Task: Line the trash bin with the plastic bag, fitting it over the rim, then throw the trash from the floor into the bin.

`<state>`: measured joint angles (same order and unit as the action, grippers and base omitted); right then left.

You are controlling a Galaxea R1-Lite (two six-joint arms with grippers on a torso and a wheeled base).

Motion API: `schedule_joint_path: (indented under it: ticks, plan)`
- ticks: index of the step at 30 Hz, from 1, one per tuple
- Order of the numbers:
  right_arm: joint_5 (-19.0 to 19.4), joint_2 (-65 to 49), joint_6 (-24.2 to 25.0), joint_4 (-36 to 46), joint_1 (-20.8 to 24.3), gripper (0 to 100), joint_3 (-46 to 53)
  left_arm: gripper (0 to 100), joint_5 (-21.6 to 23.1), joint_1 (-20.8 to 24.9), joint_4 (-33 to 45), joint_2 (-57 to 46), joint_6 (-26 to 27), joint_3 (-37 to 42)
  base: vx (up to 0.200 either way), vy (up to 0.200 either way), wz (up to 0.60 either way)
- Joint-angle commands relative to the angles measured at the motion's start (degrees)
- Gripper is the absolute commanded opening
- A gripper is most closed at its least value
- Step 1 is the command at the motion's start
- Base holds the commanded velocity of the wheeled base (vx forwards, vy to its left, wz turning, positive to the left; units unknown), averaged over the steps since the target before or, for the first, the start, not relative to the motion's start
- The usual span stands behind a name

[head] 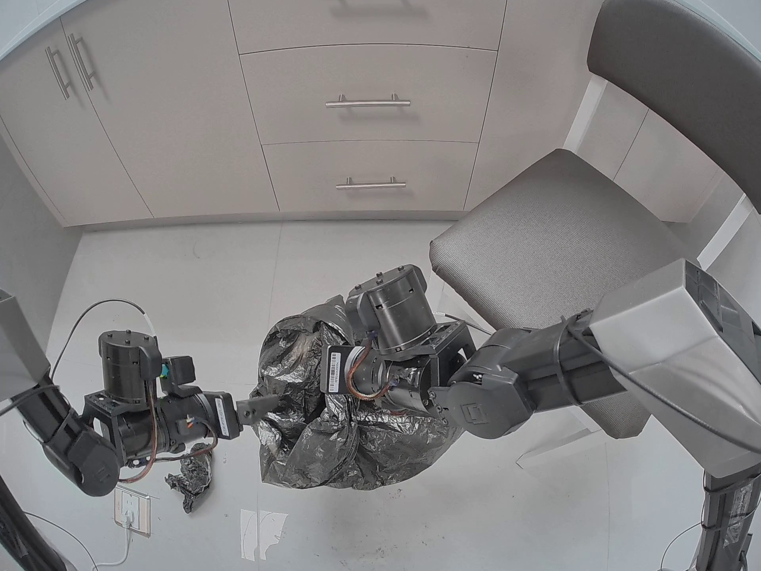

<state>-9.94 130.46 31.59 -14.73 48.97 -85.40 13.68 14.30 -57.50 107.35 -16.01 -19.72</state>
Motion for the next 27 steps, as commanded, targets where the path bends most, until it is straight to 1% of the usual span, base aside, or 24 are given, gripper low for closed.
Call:
schedule_joint_path:
  ticks: [1, 2, 4, 5, 6, 7, 9, 11, 12, 13, 16, 19, 22, 25, 27]
  plan:
    - [-0.3, 0.0, -1.0, 0.0, 0.1, 0, 0.4, 100, 1.6, 5.7, -0.1, -7.2, 3.4, 6.0, 0.0, 0.0, 0.0]
    - [-0.3, 0.0, -1.0, 0.0, 0.2, 0, 0.4, 100, 1.8, 5.8, -0.2, -6.6, 4.8, 6.7, 0.0, 0.0, 0.0]
    - [-0.5, -0.1, -1.0, 0.0, 0.2, 0, 0.4, 100, 1.9, 6.2, -0.4, -5.7, 5.6, 7.4, 0.0, 0.0, 0.0]
    - [-0.6, -0.1, -1.1, 0.0, 0.1, 0, 0.2, 100, 2.0, 7.1, -0.8, -4.7, 6.3, 8.6, 0.0, 0.0, 0.0]
    - [-0.6, -0.1, -1.1, 0.0, 0.1, 0, 0.2, 100, 2.0, 7.1, -0.8, -4.7, 6.3, 8.6, 0.0, 0.0, 0.0]
    - [-0.7, -0.1, -1.1, 0.0, 0.1, 0, 0.0, 100, 1.8, 8.8, -2.0, -4.0, 6.3, 10.1, 0.0, 0.0, 0.0]
    - [-0.7, -0.1, -1.2, 0.0, 0.0, 0, 0.0, 100, 1.8, 10.2, -4.3, -4.0, 6.3, 11.4, 0.0, 0.0, 0.0]
    - [-0.7, -0.1, -1.2, 0.0, 0.0, 0, 0.0, 100, 1.8, 10.7, -5.1, -4.0, 6.3, 11.7, 0.0, 0.0, 0.0]
    - [-0.7, -0.1, -1.1, 0.0, 0.1, 0, 0.0, 100, 1.4, 12.3, -8.1, -3.8, 6.4, 12.3, 0.0, 0.0, 0.0]
    - [-0.7, -0.1, -1.1, -0.1, 0.1, 0, -0.1, 100, 1.1, 13.1, -9.2, -3.4, 6.4, 12.3, 0.0, 0.0, 0.0]
    - [-0.8, -0.2, -1.1, -0.1, 0.2, 0, -0.1, 100, -0.1, 14.2, -11.8, -1.6, 6.3, 11.8, 0.0, 0.0, 0.0]
    - [-1.6, -0.6, -1.2, -0.1, 0.2, 0, 0.0, 100, -4.1, 15.7, -18.6, 3.2, 6.0, 11.0, 0.0, 0.0, 0.0]
    - [-1.7, -1.0, -1.2, -0.1, 0.2, 0, 0.0, 100, -6.6, 17.4, -24.3, 6.6, 5.9, 11.0, 0.0, 0.0, 0.0]
    - [-1.7, -1.0, -1.3, -0.1, 0.3, 0, -0.1, 100, -6.9, 18.7, -25.7, 8.1, 6.0, 10.5, 0.0, 0.0, 0.0]
    - [-1.7, -1.0, -1.3, -0.1, 0.3, 0, -0.1, 100, -7.0, 19.4, -25.6, 8.7, 5.9, 8.7, 0.0, 0.0, 0.0]
